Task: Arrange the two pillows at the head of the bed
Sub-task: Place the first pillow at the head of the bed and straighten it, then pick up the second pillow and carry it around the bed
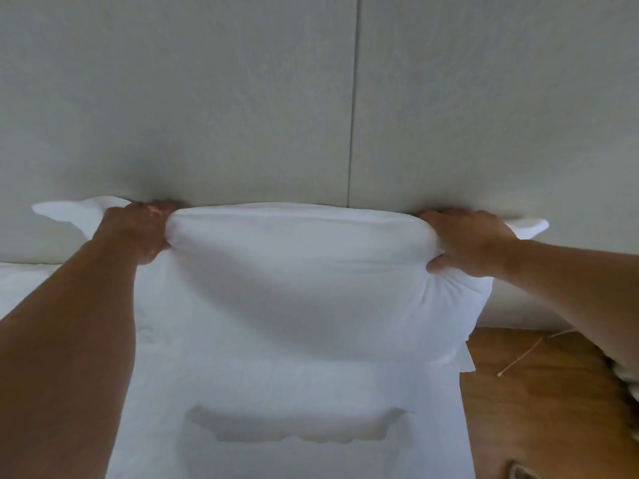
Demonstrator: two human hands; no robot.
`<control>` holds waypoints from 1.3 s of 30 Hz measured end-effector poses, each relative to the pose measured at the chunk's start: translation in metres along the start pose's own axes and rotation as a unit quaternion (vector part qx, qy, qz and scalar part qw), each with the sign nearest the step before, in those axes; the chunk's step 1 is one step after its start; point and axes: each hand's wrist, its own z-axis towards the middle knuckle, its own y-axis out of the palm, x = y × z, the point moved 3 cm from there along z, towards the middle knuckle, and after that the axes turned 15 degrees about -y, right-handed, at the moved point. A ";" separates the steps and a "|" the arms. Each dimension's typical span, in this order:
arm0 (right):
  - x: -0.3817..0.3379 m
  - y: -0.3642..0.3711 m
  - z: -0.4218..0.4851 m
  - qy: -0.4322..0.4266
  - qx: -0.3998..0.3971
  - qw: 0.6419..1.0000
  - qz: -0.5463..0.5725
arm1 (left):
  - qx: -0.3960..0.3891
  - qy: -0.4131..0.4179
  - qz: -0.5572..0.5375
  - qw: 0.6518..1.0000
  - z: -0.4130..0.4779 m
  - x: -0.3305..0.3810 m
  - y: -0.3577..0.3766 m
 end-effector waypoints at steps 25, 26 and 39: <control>-0.064 -0.001 -0.101 -0.285 -0.047 0.954 0.073 | -0.128 -0.227 -0.448 0.855 -0.350 0.028 0.065; -0.067 0.006 -0.106 -0.299 -0.062 0.949 0.085 | -0.139 -0.254 -0.464 0.837 -0.378 0.039 0.073; -0.079 0.106 -0.156 -0.407 -0.267 0.862 0.139 | -0.223 -0.628 -0.584 0.463 -0.683 0.230 0.093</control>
